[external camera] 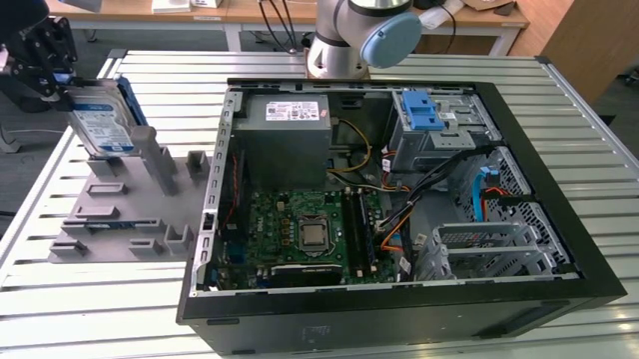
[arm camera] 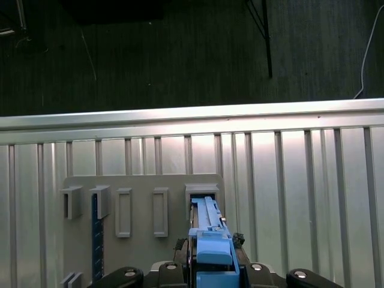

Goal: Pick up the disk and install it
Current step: 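Pick up the disk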

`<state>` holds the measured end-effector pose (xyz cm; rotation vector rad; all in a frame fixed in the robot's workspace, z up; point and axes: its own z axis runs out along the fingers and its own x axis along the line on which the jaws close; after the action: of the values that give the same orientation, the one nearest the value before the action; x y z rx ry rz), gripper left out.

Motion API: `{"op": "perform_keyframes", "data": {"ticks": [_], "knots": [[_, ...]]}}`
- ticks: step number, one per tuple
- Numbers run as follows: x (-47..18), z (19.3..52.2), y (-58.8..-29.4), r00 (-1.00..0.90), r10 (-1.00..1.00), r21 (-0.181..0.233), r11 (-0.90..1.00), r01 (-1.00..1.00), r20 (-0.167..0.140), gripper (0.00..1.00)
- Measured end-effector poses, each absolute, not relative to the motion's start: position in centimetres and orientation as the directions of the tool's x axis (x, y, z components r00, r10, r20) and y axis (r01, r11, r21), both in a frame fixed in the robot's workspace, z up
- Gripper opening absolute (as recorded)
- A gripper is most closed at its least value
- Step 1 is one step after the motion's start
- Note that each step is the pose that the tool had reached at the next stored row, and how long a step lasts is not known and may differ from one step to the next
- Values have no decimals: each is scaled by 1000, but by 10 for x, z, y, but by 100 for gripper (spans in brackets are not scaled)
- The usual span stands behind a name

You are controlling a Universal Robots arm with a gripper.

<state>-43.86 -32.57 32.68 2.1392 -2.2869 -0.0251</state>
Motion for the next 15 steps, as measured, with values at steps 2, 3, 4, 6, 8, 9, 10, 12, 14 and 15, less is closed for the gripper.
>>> {"op": "perform_keyframes", "data": {"ticks": [2, 3, 4, 6, 8, 9, 10, 12, 14, 15], "knots": [[-439, 327, -326, -67, -998, 19, 67, -998, -4, 37], [-439, 328, -326, -67, -998, 19, 67, -998, -4, 37], [-439, 328, -326, -67, -998, 19, 67, -998, -4, 37], [-439, 328, -326, -67, -998, 19, 67, -998, -4, 37], [-439, 329, -326, -67, -998, 18, 67, -998, -4, 37], [-439, 329, -326, -67, -998, 19, 67, -998, -4, 37], [-439, 329, -326, -67, -998, 19, 67, -998, -4, 37], [-439, 330, -326, -67, -998, 19, 67, -998, -4, 37], [-439, 330, -326, -67, -998, 19, 67, -998, -4, 37], [-439, 330, -326, -67, -998, 19, 67, -998, -4, 37]]}}
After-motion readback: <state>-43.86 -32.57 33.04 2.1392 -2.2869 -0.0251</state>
